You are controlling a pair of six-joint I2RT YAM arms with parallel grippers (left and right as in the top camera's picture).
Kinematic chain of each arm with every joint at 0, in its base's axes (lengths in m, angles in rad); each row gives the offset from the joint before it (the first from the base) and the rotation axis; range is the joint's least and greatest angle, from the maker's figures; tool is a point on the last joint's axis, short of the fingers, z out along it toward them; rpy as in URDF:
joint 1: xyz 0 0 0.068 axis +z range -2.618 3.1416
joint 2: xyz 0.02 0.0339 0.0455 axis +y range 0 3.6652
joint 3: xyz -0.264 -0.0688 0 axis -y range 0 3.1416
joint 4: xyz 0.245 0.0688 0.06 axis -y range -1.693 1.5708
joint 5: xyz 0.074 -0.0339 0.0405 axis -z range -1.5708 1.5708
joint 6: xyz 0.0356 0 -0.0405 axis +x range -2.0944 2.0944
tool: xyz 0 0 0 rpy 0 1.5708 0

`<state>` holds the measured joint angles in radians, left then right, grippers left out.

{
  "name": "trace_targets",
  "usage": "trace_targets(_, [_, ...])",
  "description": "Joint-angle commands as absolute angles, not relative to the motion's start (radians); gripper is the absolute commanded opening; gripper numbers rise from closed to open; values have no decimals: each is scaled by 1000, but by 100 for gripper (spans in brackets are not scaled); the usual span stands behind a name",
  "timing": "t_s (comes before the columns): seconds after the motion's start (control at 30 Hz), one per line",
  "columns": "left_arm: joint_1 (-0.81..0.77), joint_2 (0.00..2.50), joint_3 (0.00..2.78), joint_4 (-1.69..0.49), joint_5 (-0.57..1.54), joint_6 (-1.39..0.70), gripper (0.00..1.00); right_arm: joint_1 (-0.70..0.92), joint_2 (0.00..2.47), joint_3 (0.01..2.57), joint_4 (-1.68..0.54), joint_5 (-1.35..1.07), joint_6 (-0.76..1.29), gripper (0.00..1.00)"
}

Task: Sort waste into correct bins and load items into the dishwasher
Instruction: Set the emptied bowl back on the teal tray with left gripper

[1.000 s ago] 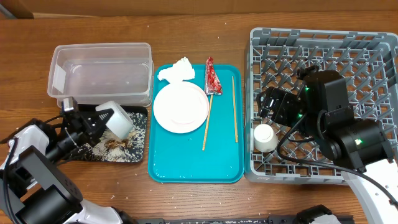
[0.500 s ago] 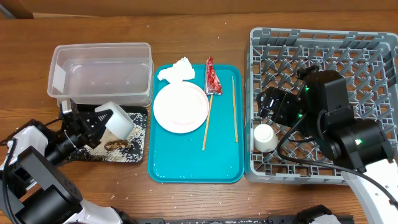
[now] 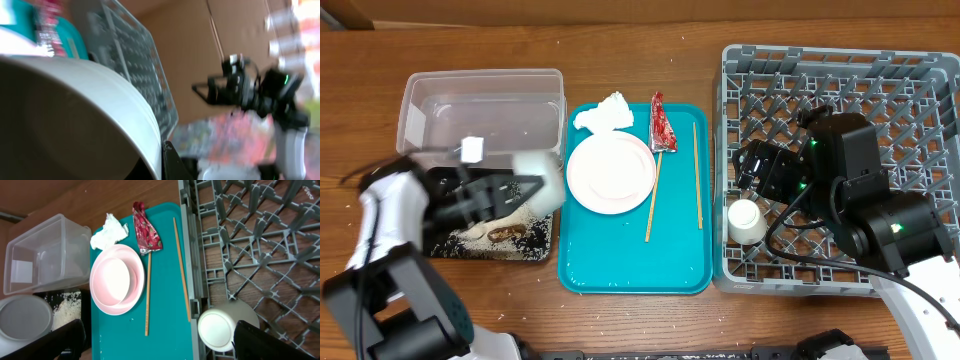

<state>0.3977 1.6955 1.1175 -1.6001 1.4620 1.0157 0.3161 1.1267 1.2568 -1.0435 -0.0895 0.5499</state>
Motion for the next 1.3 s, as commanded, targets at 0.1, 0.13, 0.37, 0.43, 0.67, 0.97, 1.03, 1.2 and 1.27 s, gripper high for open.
trace_targets(0.1, [99, 1673, 1267, -1385, 1415, 626, 4, 320, 1124, 1271, -1044, -91, 551, 98])
trace_targets(0.13, [52, 1673, 1285, -1330, 1396, 540, 4, 320, 1124, 1271, -1045, -91, 551, 98])
trace_targets(0.37, [-268, 1672, 1345, -1160, 728, -68, 4, 320, 1124, 1271, -1042, -91, 551, 99])
trace_targets(0.43, [-367, 1673, 1341, -1187, 570, -146, 5, 320, 1124, 1271, -1042, -91, 551, 100])
trace_targets(0.67, [-673, 1674, 1221, -1161, 53, -466, 4, 320, 1124, 1271, -1042, -91, 551, 100])
trace_targets(0.97, [-733, 1673, 1079, -994, -105, -579, 48, 320, 1124, 1271, -1046, -91, 551, 100])
trace_targets(1.03, [-731, 1673, 1102, -988, -112, -560, 64, 320, 1124, 1271, -1046, -91, 551, 100])
trace_targets(1.2, [-707, 1673, 1274, -1073, -104, -505, 75, 320, 1124, 1271, -1046, -91, 550, 100])
trace_targets(1.27, [-683, 1673, 1368, -1078, -104, -454, 82, 320, 1124, 1271, -1046, -91, 551, 100])
